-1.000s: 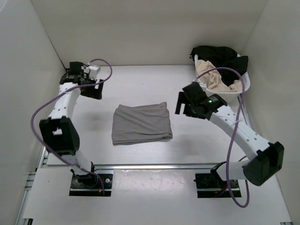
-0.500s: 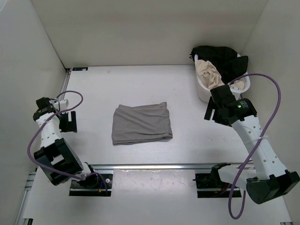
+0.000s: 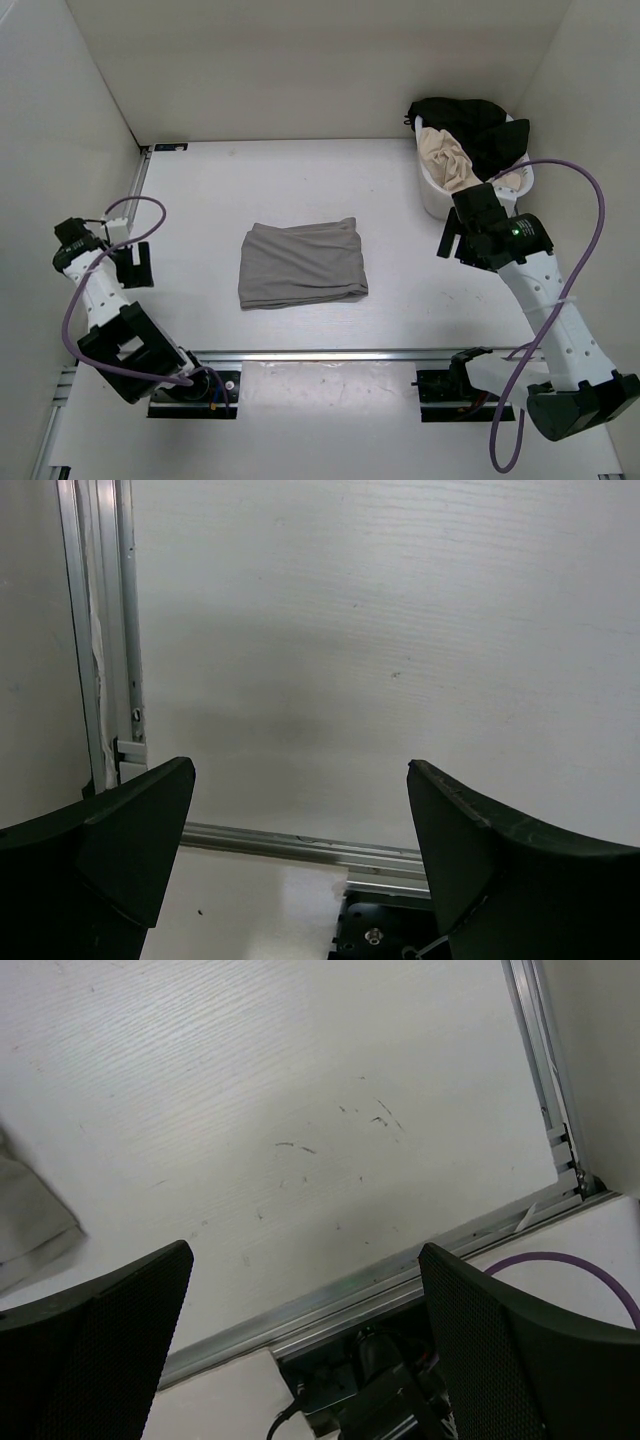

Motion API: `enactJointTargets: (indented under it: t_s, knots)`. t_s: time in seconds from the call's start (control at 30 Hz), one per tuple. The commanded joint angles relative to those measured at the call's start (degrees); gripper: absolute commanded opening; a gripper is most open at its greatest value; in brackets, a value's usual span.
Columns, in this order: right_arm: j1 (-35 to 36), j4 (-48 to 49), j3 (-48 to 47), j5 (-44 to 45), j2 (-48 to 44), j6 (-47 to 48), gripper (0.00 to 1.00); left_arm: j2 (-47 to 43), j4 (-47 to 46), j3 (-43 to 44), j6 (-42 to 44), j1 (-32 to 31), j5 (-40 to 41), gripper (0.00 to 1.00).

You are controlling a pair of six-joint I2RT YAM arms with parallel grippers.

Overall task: Fold and stack the trousers
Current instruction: Fold the trousers

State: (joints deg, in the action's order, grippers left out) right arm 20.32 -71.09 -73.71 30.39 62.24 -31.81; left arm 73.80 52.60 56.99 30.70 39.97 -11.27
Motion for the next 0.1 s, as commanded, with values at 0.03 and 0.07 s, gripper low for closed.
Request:
enactJointTargets:
  t_s: [0.03,0.07]
  knots:
    - [-0.1,0.5,0.2,-0.3,-0.6,1.0,0.99,-2.3,0.7,-0.4,1.5,0.3,-2.5,1.00]
    - [-0.1,0.5,0.2,-0.3,-0.6,1.0,0.99,-2.3,0.7,-0.4,1.5,0.3,-2.5,1.00]
